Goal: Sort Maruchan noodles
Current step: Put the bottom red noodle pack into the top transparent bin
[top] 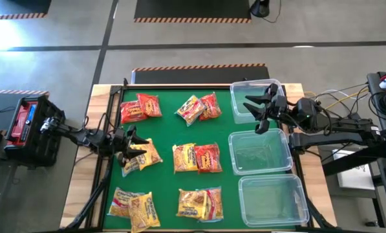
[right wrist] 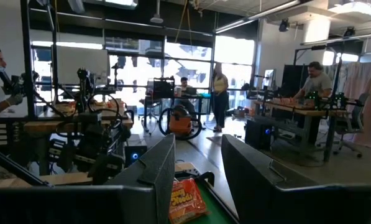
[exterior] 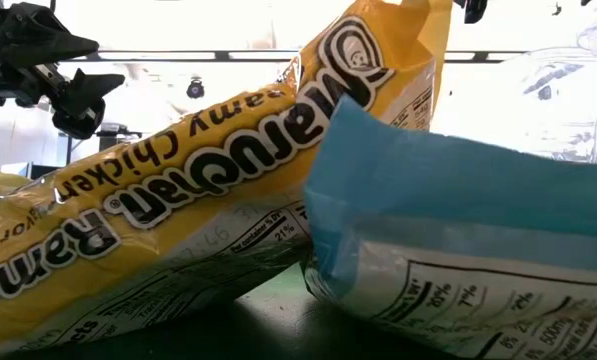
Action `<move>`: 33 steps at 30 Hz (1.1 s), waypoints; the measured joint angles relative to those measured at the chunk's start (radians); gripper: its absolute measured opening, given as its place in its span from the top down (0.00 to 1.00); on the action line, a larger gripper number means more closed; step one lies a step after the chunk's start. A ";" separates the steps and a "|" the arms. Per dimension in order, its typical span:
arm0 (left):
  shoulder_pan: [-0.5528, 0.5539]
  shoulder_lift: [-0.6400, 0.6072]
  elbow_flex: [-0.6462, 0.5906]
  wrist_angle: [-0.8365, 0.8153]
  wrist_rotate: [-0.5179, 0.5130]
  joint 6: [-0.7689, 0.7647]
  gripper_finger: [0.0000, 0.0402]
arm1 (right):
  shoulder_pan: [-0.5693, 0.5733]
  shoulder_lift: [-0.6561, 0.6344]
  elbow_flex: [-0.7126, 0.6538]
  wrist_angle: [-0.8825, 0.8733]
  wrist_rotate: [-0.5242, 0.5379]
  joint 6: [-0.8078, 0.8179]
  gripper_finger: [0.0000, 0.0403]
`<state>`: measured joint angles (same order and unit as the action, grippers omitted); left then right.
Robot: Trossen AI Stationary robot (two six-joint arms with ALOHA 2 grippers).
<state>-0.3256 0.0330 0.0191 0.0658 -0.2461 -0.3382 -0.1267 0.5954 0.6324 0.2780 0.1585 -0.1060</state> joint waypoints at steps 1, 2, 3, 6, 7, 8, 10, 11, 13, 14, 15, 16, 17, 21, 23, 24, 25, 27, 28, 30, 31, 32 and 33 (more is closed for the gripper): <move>0.000 0.000 0.000 0.000 0.000 0.000 0.50 | 0.000 0.002 0.000 0.004 0.000 -0.001 0.69; 0.000 0.000 0.000 0.000 0.000 0.000 0.50 | 0.000 0.003 0.000 0.008 0.000 -0.001 0.69; 0.000 0.000 0.000 0.000 0.000 0.000 0.50 | 0.000 0.003 0.000 0.014 0.000 0.002 0.69; 0.000 0.000 0.000 0.000 0.000 0.000 0.50 | 0.000 0.025 0.000 0.079 0.000 0.046 0.69; 0.000 0.000 0.000 0.000 0.000 0.000 0.50 | 0.000 0.037 0.000 0.106 0.000 0.061 0.69; 0.000 0.000 0.000 0.000 0.000 0.000 0.50 | 0.000 0.051 0.000 0.143 0.000 0.066 0.69; 0.000 0.000 0.000 0.000 0.000 0.000 0.50 | 0.000 0.078 0.000 0.204 0.000 0.066 0.69; 0.000 0.000 0.000 0.000 0.000 0.000 0.50 | 0.000 0.090 0.000 0.225 0.000 0.067 0.69; 0.000 0.000 0.000 0.000 0.000 0.000 0.50 | 0.000 0.110 0.000 0.235 0.000 0.068 0.69; 0.000 0.000 0.000 0.000 0.000 0.000 0.50 | 0.000 0.123 0.000 0.236 0.000 0.068 0.69; 0.000 0.000 0.000 0.000 0.000 0.000 0.50 | 0.000 0.138 0.000 0.239 0.001 0.060 0.69; 0.000 0.000 0.000 0.000 0.000 0.000 0.50 | 0.000 0.153 0.000 0.238 0.002 0.041 0.69; 0.000 0.000 0.000 0.000 0.000 0.000 0.50 | -0.001 0.168 0.000 0.235 0.003 0.023 0.69; 0.000 0.000 0.000 0.000 0.000 0.000 0.50 | 0.000 0.220 0.000 0.237 0.041 -0.032 0.69; 0.000 0.000 0.000 0.000 0.000 0.000 0.50 | 0.000 0.239 0.000 0.237 0.091 0.000 0.69; 0.000 0.000 0.000 0.000 0.000 0.000 0.50 | 0.000 0.249 0.000 0.237 0.106 0.039 0.69; 0.000 0.000 0.000 0.000 0.000 0.000 0.50 | -0.001 0.259 0.000 0.237 0.108 0.079 0.69; 0.000 0.000 0.000 0.000 0.000 0.000 0.50 | -0.001 0.278 0.000 0.237 0.108 0.147 0.69; 0.000 0.000 0.000 0.000 0.000 0.000 0.50 | -0.001 0.287 0.000 0.237 0.108 0.173 0.69; 0.000 0.000 0.000 0.000 0.000 0.000 0.50 | -0.001 0.304 0.000 0.237 0.107 0.220 0.69; 0.000 0.000 0.000 0.000 0.000 0.000 0.50 | -0.001 0.312 0.000 0.237 0.106 0.255 0.69; 0.000 0.000 0.000 0.000 0.000 0.000 0.50 | 0.000 0.320 0.000 0.238 0.105 0.288 0.69; 0.000 0.000 0.000 0.000 0.000 0.000 0.50 | 0.000 0.327 0.000 0.243 0.105 0.314 0.69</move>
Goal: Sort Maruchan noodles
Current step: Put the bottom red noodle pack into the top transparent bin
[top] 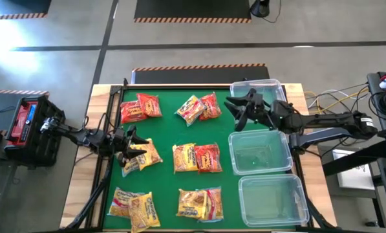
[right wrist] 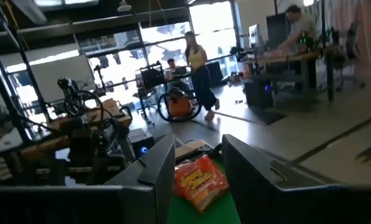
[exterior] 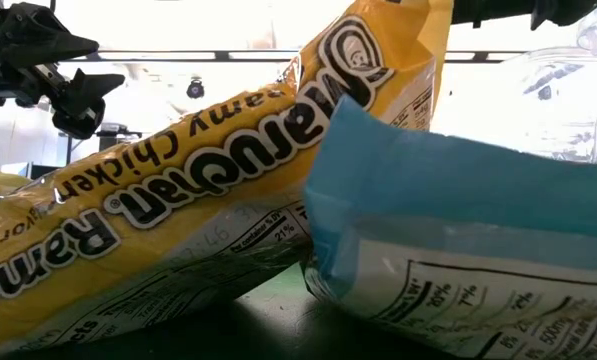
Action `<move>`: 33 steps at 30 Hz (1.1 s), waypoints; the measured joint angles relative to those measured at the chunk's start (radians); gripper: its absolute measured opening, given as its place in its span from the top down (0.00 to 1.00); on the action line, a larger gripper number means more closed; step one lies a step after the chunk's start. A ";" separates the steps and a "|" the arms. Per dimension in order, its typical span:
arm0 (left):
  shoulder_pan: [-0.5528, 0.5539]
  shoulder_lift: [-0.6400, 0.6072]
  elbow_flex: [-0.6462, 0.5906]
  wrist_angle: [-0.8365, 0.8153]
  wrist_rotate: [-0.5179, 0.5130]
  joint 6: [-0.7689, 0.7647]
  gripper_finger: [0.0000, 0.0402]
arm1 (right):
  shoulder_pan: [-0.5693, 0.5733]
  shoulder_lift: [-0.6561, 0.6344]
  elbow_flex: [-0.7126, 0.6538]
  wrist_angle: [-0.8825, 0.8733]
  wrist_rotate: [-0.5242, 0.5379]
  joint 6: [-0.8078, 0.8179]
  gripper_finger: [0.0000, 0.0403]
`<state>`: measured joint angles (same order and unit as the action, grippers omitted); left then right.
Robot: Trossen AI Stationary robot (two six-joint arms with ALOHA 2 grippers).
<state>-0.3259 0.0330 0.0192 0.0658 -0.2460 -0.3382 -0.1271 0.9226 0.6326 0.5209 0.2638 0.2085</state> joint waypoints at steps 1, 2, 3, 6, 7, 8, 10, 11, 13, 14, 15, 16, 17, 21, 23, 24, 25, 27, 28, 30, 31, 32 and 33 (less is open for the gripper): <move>0.000 0.000 0.000 0.000 0.000 0.000 0.50 | 0.000 0.010 0.000 0.017 0.000 0.013 0.69; 0.000 0.000 0.000 0.000 0.000 0.000 0.50 | 0.000 0.022 0.000 0.041 0.000 0.018 0.69; 0.000 0.000 0.000 0.000 0.000 0.000 0.50 | 0.000 0.034 0.000 0.064 0.000 0.019 0.69; 0.000 0.000 0.000 0.000 0.000 0.000 0.50 | 0.000 0.069 0.000 0.142 -0.030 0.103 0.69; 0.000 0.000 0.000 0.000 0.000 0.000 0.50 | 0.000 0.077 0.000 0.160 -0.057 0.157 0.69; 0.000 0.000 0.000 0.000 0.000 0.000 0.50 | 0.000 0.082 0.000 0.164 -0.081 0.211 0.69; 0.000 0.000 0.000 0.000 0.000 0.000 0.50 | 0.000 0.092 0.000 0.160 -0.134 0.311 0.69; 0.000 0.000 0.000 0.000 0.000 0.000 0.50 | 0.000 0.096 0.000 0.154 -0.167 0.353 0.69; 0.000 0.000 0.000 0.000 0.000 0.000 0.50 | 0.000 0.102 0.000 0.148 -0.235 0.417 0.69; 0.000 0.000 0.000 0.000 0.000 0.000 0.50 | 0.000 0.103 0.000 0.144 -0.257 0.446 0.69; 0.000 0.000 0.000 0.000 0.000 0.000 0.50 | 0.000 0.105 0.000 0.140 -0.276 0.477 0.69; 0.000 0.000 0.000 0.000 0.000 0.000 0.50 | 0.001 0.108 0.000 0.140 -0.295 0.505 0.69; 0.000 0.000 0.000 0.000 0.000 0.000 0.50 | 0.003 0.111 0.000 0.138 -0.310 0.531 0.69; 0.000 0.000 0.000 0.000 0.000 0.000 0.50 | 0.029 0.129 0.000 0.137 -0.319 0.577 0.69; 0.000 0.000 0.000 0.000 0.000 0.000 0.50 | 0.046 0.147 0.018 0.132 -0.322 0.576 0.69; 0.000 0.000 0.000 0.000 0.000 0.000 0.50 | 0.056 0.158 0.034 0.131 -0.325 0.562 0.69; 0.000 0.000 0.000 0.000 0.000 0.000 0.50 | 0.066 0.172 0.053 0.131 -0.324 0.545 0.69; 0.000 0.000 0.000 0.000 0.000 0.000 0.50 | 0.082 0.198 0.100 0.132 -0.348 0.498 0.69; 0.000 0.000 0.000 0.000 0.000 0.000 0.50 | 0.086 0.211 0.127 0.122 -0.368 0.478 0.69; 0.000 0.000 0.000 0.000 0.000 0.000 0.50 | 0.088 0.235 0.179 0.077 -0.411 0.449 0.69; 0.000 0.000 0.000 0.000 0.000 0.000 0.50 | 0.088 0.245 0.206 0.036 -0.425 0.435 0.69; 0.000 0.000 0.000 0.000 0.000 0.000 0.50 | 0.088 0.253 0.233 -0.020 -0.429 0.425 0.69; 0.000 0.000 0.000 0.000 0.000 0.000 0.50 | 0.088 0.262 0.261 -0.085 -0.428 0.415 0.69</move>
<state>-0.3259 0.0330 0.0192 0.0658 -0.2462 -0.3382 -0.0391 1.1842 0.8934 0.4359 -0.1643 0.6233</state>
